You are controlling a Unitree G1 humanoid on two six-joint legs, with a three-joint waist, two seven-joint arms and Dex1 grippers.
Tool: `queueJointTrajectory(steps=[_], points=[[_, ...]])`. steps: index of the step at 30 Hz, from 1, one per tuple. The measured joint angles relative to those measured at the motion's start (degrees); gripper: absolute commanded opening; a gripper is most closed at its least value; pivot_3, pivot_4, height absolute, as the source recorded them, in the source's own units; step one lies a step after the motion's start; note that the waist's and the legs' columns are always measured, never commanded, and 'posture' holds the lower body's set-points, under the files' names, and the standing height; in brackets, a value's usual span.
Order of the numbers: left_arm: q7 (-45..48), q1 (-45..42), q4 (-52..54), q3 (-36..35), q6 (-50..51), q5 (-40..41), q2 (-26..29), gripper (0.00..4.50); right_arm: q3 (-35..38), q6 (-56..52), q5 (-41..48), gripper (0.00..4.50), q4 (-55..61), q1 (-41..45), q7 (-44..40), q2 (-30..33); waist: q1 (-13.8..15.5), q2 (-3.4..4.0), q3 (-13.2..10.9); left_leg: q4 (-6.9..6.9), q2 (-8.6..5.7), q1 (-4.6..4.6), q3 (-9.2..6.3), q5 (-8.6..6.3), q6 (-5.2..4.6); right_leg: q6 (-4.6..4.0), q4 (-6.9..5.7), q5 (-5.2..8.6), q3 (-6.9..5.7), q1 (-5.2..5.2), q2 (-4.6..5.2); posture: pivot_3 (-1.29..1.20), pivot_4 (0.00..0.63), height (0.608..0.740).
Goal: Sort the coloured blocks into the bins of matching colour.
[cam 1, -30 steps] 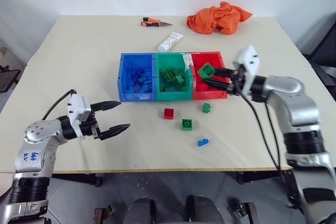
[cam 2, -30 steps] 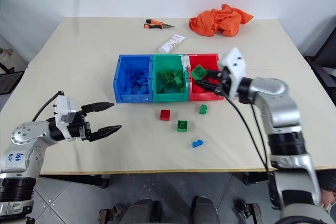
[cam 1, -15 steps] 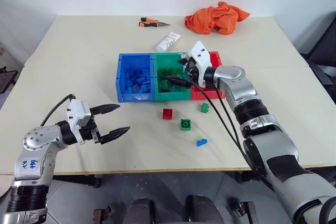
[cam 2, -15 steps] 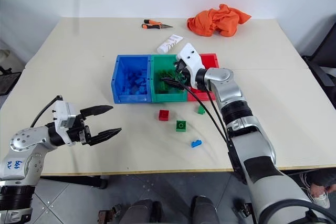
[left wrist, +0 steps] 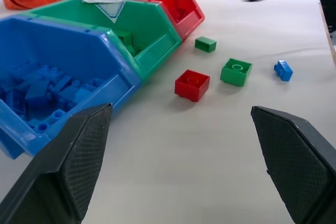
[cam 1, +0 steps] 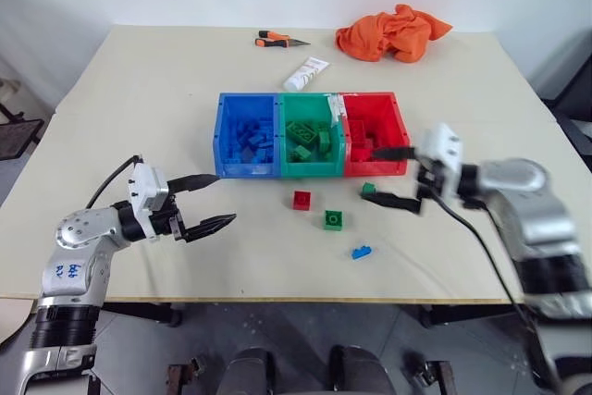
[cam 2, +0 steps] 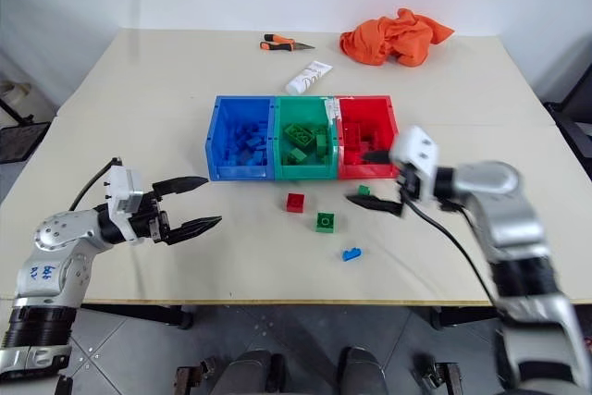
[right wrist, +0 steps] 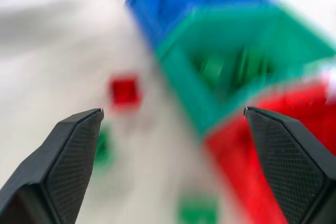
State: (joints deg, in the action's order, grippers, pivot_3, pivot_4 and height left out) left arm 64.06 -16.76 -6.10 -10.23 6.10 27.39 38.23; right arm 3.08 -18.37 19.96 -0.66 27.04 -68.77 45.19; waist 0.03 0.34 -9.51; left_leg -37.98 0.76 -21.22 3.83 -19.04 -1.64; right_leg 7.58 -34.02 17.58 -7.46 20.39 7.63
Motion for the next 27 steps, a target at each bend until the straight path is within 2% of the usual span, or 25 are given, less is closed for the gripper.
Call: queueJointTrajectory(steps=[5, 8, 10, 18, 27], points=[[1.9, -1.6, -3.2, 0.3, -1.2, -0.7, 0.3, 4.50, 7.4, -2.9, 0.7, 4.48, 6.1, -12.8, -1.2, 10.6, -0.1, -0.01, 0.0, 0.04, 0.10, 0.05, 0.19, -0.01, 0.01, -0.01, 0.12, 0.01, 0.00, 0.01, -0.05, 0.00, 0.150, 0.740], [2.3, -1.9, -4.2, 0.1, -1.4, -0.8, 0.5, 4.50, 8.6, -3.2, 0.2, 4.48, 7.2, -17.5, -1.6, 13.2, -0.2, -0.02, 0.0, 0.03, 0.09, 0.06, 0.30, 0.00, 0.01, 0.00, 0.15, 0.00, 0.06, 0.02, -0.01, 0.00, 0.150, 0.740], [2.4, -2.5, -4.5, 0.1, -1.5, -0.9, 0.5, 4.50, 7.9, -4.1, 0.2, 4.48, 8.4, -16.4, -0.5, 13.0, -0.2, -0.02, 0.0, 0.01, 0.12, 0.07, 0.32, 0.00, 0.01, -0.01, 0.15, 0.01, 0.06, 0.03, -0.01, 0.00, 0.150, 0.740], [1.7, -1.0, -1.7, 0.3, -0.9, -0.8, 0.3, 4.50, -4.8, -8.0, -0.1, 4.48, 11.4, -6.1, 2.5, 5.8, 0.2, -0.03, 0.0, -0.03, 0.05, -0.02, 0.14, -0.03, -0.03, 0.00, 0.11, 0.00, -0.01, 0.05, 0.07, 0.00, 0.150, 0.740], [-0.5, 7.5, 7.7, -1.1, 3.0, 0.6, 0.4, 4.50, -15.7, -4.9, -3.5, 4.48, 11.2, -4.8, -2.8, 4.5, -0.1, -0.04, 0.0, -0.06, 0.08, 0.00, 0.08, -0.04, -0.04, 0.00, 0.14, 0.00, -0.05, -0.01, 0.05, 0.00, 0.150, 0.740]])
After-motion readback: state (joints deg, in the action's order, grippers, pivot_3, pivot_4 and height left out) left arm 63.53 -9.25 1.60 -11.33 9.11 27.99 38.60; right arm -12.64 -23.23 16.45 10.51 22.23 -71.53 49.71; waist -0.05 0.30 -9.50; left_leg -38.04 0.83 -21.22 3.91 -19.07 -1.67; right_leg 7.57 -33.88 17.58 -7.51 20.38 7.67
